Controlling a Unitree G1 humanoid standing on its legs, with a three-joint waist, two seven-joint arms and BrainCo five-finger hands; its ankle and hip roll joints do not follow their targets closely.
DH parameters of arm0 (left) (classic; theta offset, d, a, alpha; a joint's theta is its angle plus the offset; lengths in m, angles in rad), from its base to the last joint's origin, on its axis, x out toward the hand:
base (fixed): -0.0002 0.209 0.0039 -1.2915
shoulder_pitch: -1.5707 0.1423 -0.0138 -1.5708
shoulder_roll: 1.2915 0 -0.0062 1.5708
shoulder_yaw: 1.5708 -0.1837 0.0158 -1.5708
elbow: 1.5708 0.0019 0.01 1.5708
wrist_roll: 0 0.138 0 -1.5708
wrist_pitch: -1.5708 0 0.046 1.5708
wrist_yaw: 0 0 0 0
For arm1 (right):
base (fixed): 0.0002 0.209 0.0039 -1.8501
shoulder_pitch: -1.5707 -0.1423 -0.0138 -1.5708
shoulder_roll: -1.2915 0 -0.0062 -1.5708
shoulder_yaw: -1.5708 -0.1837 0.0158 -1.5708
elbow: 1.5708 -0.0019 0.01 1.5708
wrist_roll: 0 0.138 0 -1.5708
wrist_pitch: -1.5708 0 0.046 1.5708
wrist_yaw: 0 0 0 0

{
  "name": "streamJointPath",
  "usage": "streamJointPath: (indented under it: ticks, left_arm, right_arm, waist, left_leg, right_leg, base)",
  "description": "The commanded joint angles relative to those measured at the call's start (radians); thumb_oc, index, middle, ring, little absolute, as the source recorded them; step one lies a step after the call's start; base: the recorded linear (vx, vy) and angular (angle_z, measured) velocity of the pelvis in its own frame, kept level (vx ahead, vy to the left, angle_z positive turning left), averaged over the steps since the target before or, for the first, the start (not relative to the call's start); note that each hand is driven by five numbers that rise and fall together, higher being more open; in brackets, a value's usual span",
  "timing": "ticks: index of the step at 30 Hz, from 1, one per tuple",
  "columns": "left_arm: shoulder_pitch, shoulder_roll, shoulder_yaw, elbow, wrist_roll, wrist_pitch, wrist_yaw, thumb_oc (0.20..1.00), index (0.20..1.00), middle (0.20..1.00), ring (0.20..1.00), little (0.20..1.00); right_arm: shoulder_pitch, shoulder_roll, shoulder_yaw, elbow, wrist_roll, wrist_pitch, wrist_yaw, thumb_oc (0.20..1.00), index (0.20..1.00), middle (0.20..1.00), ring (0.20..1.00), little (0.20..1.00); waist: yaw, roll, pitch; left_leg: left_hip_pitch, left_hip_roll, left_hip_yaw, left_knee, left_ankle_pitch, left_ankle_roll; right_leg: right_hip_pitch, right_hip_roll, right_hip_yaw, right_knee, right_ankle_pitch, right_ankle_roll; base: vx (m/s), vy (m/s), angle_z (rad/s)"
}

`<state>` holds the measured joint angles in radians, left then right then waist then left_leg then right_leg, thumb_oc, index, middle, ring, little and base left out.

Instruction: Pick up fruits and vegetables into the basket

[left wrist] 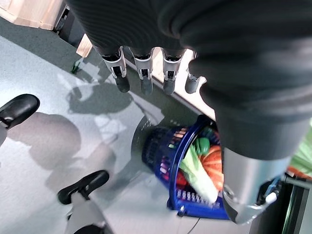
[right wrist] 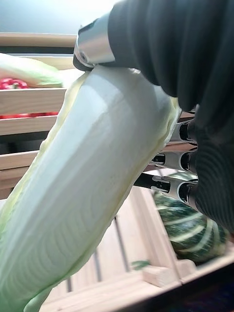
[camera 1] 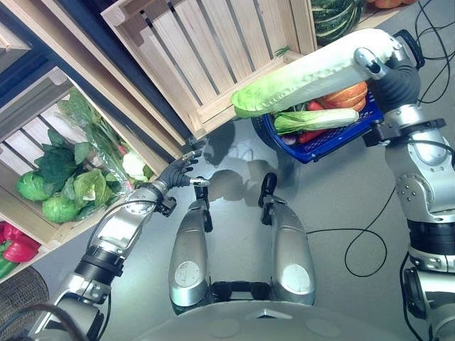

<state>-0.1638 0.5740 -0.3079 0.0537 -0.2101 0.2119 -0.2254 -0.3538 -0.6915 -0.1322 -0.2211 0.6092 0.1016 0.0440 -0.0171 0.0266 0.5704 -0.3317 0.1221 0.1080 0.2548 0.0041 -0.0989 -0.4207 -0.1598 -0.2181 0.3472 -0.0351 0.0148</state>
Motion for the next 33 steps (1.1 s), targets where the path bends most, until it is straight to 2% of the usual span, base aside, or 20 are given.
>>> streamJointPath:
  ticks: [1,4,8,11,13,16,17,23,29,33]
  left_arm:
    - [0.075,0.032,0.021,-0.031,0.055,-0.053,-0.04,1.0,1.0,1.0,1.0,1.0]
    - [0.092,0.057,-0.018,-0.008,0.086,-0.037,-0.054,1.0,1.0,1.0,1.0,1.0]
    - [0.112,0.064,-0.062,0.065,0.087,-0.029,-0.021,1.0,1.0,1.0,1.0,1.0]
    - [0.123,0.046,-0.076,0.121,0.009,-0.009,0.011,1.0,1.0,1.0,1.0,1.0]
    - [0.13,0.009,-0.094,0.233,-0.046,-0.01,0.073,1.0,1.0,1.0,1.0,1.0]
    - [0.153,-0.065,-0.064,0.358,-0.214,-0.032,0.093,1.0,1.0,1.0,1.0,1.0]
    - [0.161,-0.078,-0.061,0.378,-0.234,-0.041,0.092,1.0,1.0,1.0,1.0,1.0]
    - [0.2,-0.185,0.018,0.487,-0.495,-0.077,0.119,1.0,1.0,1.0,1.0,1.0]
    - [0.212,-0.218,0.044,0.505,-0.602,-0.091,0.09,1.0,1.0,1.0,1.0,1.0]
    - [0.212,-0.228,0.051,0.501,-0.654,-0.113,0.089,1.0,1.0,1.0,1.0,1.0]
  right_arm:
    - [-0.02,-0.041,-0.084,-0.116,0.059,-0.118,-0.018,0.2,0.2,0.2,0.2,0.2]
    - [-0.001,-0.064,-0.108,-0.084,0.048,-0.151,-0.072,0.2,0.2,0.2,0.2,0.2]
    - [0.021,-0.085,-0.111,-0.04,0.042,-0.2,-0.133,0.2,0.2,0.2,0.2,0.2]
    - [0.025,-0.088,-0.104,-0.025,0.039,-0.218,-0.174,0.2,0.2,0.2,0.2,0.2]
    - [0.023,-0.082,-0.089,0.004,0.01,-0.249,-0.24,0.2,0.2,0.2,0.2,0.2]
    - [0.025,-0.072,-0.086,0.028,-0.027,-0.262,-0.326,0.2,0.2,0.2,0.2,0.2]
    - [0.029,-0.067,-0.084,0.038,-0.044,-0.263,-0.344,0.2,0.2,0.2,0.2,0.2]
    - [0.025,-0.04,-0.077,0.11,-0.13,-0.262,-0.468,0.2,0.2,0.2,0.2,0.2]
    - [-0.01,-0.051,-0.063,0.184,-0.169,-0.227,-0.531,0.2,0.2,0.2,0.2,0.2]
    - [-0.044,-0.062,-0.048,0.241,-0.159,-0.208,-0.533,0.2,0.2,0.2,0.2,0.2]
  waist:
    - [-0.044,0.006,-0.05]
    - [-0.06,0.021,-0.05]
    - [-0.071,0.032,-0.05]
    - [-0.073,0.037,-0.05]
    - [-0.073,0.037,-0.05]
    - [-0.066,0.034,-0.05]
    - [-0.065,0.034,-0.05]
    - [-0.043,0.029,-0.05]
    - [-0.023,0.036,-0.05]
    - [-0.01,0.047,-0.05]
  left_leg:
    - [-0.008,-0.026,0.063,0.034,-0.08,0.062]
    - [-0.033,-0.024,0.07,0.037,-0.076,0.059]
    - [-0.076,-0.022,0.077,0.044,-0.07,0.057]
    - [-0.102,-0.019,0.079,0.048,-0.066,0.056]
    - [-0.136,-0.018,0.079,0.05,-0.056,0.054]
    - [-0.169,-0.015,0.076,0.049,-0.047,0.055]
    - [-0.156,-0.017,0.063,0.053,-0.072,0.047]
    - [-0.199,-0.012,0.052,0.045,-0.054,0.047]
    - [-0.243,-0.006,0.044,0.05,-0.04,0.043]
    - [-0.27,-0.005,0.039,0.058,-0.036,0.043]
  right_leg:
    - [0.027,0.029,0.029,0.023,-0.059,0.064]
    - [-0.009,0.032,0.031,0.038,-0.062,0.063]
    - [-0.064,0.033,0.036,0.062,-0.067,0.059]
    - [-0.096,0.032,0.035,0.08,-0.071,0.057]
    - [-0.137,0.033,0.036,0.095,-0.071,0.053]
    - [-0.174,0.035,0.029,0.114,-0.075,0.048]
    - [-0.163,0.037,0.038,0.125,-0.102,0.057]
    - [-0.207,0.034,0.023,0.146,-0.105,0.052]
    - [-0.25,0.028,0.01,0.175,-0.111,0.043]
    - [-0.277,0.023,0.004,0.196,-0.12,0.036]
  base:
    - [-0.04,-0.002,-0.13]
    - [-0.04,0.009,-0.12]
    - [-0.04,-0.012,-0.12]
    - [-0.03,-0.039,-0.1]
    - [-0.03,-0.089,-0.07]
    - [0.01,-0.099,-0.03]
    - [0.08,-0.077,0.02]
    - [0.02,-0.085,0.03]
    - [0.01,-0.052,0.04]
    - [0.01,-0.032,0.05]
